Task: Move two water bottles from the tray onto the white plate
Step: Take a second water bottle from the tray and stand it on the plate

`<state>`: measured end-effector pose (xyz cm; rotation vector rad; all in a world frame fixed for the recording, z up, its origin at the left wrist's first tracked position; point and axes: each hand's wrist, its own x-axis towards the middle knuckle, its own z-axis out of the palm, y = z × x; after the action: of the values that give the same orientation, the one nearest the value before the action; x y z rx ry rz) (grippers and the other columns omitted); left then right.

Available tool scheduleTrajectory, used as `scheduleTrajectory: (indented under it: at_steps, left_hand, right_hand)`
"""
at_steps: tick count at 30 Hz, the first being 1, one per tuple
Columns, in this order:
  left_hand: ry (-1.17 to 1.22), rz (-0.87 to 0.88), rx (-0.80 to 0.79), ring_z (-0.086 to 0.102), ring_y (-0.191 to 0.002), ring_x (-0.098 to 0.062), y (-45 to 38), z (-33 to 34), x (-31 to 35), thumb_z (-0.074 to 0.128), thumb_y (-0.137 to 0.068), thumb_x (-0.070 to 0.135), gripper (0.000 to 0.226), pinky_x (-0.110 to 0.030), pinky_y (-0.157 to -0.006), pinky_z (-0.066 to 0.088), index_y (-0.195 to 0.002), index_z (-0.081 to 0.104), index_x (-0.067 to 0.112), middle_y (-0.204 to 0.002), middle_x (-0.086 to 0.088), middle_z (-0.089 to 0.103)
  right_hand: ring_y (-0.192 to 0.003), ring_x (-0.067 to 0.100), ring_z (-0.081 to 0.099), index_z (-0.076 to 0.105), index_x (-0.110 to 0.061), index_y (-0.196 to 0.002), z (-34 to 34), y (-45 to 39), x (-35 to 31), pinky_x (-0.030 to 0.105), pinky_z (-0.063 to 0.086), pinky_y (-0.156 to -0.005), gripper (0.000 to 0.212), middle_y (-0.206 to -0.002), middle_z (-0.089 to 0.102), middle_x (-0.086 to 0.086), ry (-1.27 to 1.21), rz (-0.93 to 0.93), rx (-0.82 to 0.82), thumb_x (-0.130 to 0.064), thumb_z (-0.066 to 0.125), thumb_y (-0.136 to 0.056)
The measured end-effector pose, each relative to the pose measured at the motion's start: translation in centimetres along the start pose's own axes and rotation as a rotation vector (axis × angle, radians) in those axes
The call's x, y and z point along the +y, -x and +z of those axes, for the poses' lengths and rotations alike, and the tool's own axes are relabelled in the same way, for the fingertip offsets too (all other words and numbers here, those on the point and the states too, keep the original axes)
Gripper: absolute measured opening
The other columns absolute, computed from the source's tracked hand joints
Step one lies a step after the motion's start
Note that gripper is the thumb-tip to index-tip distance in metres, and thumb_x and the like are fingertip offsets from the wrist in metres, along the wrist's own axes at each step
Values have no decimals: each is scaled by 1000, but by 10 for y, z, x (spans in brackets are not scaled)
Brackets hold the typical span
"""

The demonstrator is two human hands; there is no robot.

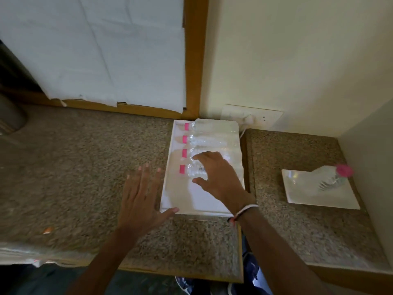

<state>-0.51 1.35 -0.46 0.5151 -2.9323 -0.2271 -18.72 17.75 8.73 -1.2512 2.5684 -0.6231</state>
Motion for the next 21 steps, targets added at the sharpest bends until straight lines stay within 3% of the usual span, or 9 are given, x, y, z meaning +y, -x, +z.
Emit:
scheduleTrajectory:
  at_steps: [4, 10, 13, 17, 19, 21]
  left_hand:
    - [-12, 5, -76, 19, -155, -38, 19, 17, -26, 42, -72, 94, 117, -68, -121, 21, -157, 26, 15, -167, -18, 23]
    - [19, -38, -205, 13, -157, -34, 20, 33, -22, 35, -70, 98, 118, -72, -120, 16, -159, 19, 22, -169, -15, 16]
    - [24, -40, -223, 19, -155, -36, 18, 40, -19, 37, -69, 98, 118, -74, -119, 15, -158, 25, 21, -167, -17, 23]
    - [17, -37, -218, 16, -156, -35, 17, 47, -21, 38, -67, 99, 121, -73, -120, 12, -159, 21, 22, -168, -17, 20]
    - [10, -38, -218, 15, -156, -35, 17, 49, -21, 37, -67, 100, 121, -74, -120, 12, -159, 20, 23, -168, -16, 20]
    - [6, -35, -209, 16, -156, -35, 16, 49, -21, 37, -67, 99, 120, -74, -119, 14, -159, 21, 23, -168, -17, 20]
  right_hand:
    - [-118, 32, 46, 49, -12, -126, 50, -31, -20, 46, 44, -95, 52, -123, 61, 12, 286, -51, -165, -25, 71, -80]
    - [-102, 30, 50, 61, -13, -100, 75, -42, -21, 39, 43, -84, 25, -101, 65, 11, 428, -17, -77, -3, 65, -77]
    - [-96, 26, 53, 65, -17, -89, 58, -36, -25, 35, 43, -80, 18, -93, 69, 5, 309, 0, -51, -3, 68, -78]
    - [-92, 23, 57, 67, -19, -101, 12, -9, -30, 37, 49, -73, 33, -95, 67, -2, -7, 46, 176, -8, 78, -73]
    - [-89, 17, 56, 64, -25, -105, -12, 6, -29, 32, 45, -69, 36, -91, 57, -14, -101, 83, 285, -15, 78, -74]
    - [-88, 13, 55, 64, -28, -109, -31, 18, -21, 28, 42, -71, 35, -93, 58, -13, -145, 147, 332, -22, 77, -77]
